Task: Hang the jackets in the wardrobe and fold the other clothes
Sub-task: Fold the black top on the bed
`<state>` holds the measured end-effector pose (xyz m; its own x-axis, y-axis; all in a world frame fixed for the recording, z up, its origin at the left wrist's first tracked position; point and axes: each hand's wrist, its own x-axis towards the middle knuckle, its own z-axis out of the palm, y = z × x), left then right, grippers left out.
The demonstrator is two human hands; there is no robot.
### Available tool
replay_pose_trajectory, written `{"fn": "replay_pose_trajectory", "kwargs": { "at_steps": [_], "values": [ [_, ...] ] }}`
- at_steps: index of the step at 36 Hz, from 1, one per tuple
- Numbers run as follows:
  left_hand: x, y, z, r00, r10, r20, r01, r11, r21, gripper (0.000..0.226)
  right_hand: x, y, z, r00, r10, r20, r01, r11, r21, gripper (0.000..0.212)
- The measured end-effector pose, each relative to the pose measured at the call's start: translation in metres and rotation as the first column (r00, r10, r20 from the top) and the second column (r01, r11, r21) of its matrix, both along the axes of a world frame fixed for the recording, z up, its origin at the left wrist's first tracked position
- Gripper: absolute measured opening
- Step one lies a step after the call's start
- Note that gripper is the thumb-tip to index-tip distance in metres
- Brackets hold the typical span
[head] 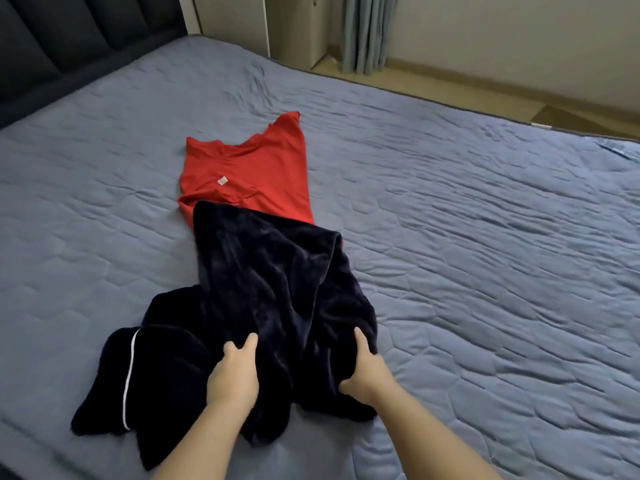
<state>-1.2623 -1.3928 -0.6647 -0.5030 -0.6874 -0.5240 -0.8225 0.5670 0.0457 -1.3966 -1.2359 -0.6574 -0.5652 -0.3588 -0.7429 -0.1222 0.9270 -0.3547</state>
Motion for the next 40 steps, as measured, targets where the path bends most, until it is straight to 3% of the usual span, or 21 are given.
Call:
{"fn": "replay_pose_trajectory", "kwargs": {
  "at_steps": [5,9,14,18,22,24,26,28,30,32,36,40],
  "values": [
    [-0.001,-0.005,0.021,0.997,-0.075,-0.025,0.075,0.997,-0.010,0.048,0.016,0.005,0.007,0.995,-0.036,-0.090,0.033,0.999,-0.039,0.031],
    [-0.009,0.001,0.080,0.987,-0.160,-0.024,0.158,0.985,-0.066,0.043,0.004,0.012,0.068,0.985,0.002,-0.170,-0.017,0.996,-0.085,0.032],
    [-0.026,0.006,0.199,0.968,-0.250,-0.018,0.240,0.946,-0.217,0.036,-0.033,0.030,0.208,0.907,0.095,-0.409,-0.178,0.969,-0.172,0.034],
    [-0.037,0.017,0.308,0.934,-0.349,0.079,0.357,0.898,-0.255,0.035,-0.052,0.060,0.348,0.777,0.194,-0.599,-0.382,0.902,-0.203,0.025],
    [-0.046,0.047,0.424,0.876,-0.452,0.168,0.469,0.880,-0.080,0.045,-0.051,0.106,0.497,0.575,0.295,-0.763,-0.624,0.762,-0.175,0.026],
    [-0.049,0.068,0.482,0.871,-0.483,0.095,0.484,0.875,0.007,0.052,-0.044,0.133,0.564,0.447,0.312,-0.839,-0.708,0.696,-0.118,0.030],
    [-0.050,0.097,0.539,0.887,-0.429,-0.168,0.451,0.885,0.120,0.069,-0.035,0.161,0.623,0.338,0.301,-0.892,-0.754,0.654,-0.065,0.034],
    [-0.047,0.138,0.593,0.774,-0.297,-0.558,0.516,0.807,0.286,0.077,-0.022,0.190,0.675,0.255,0.274,-0.927,-0.780,0.625,-0.031,0.036],
    [-0.044,0.184,0.642,0.588,-0.181,-0.789,0.623,0.723,0.299,0.070,-0.008,0.219,0.720,0.199,0.232,-0.952,-0.792,0.610,-0.017,0.037],
    [-0.045,0.230,0.679,0.464,-0.150,-0.873,0.689,0.681,0.249,0.062,0.004,0.249,0.759,0.170,0.179,-0.969,-0.800,0.599,-0.030,0.037],
    [-0.048,0.301,0.730,0.299,-0.020,-0.954,0.752,0.620,0.223,0.044,0.014,0.313,0.823,0.125,0.077,-0.989,-0.804,0.592,-0.056,0.038],
    [-0.053,0.355,0.768,0.164,-0.030,-0.986,0.741,0.663,0.103,0.035,0.012,0.382,0.868,0.063,0.022,-0.998,-0.759,0.650,-0.034,0.039]
  ]
}}
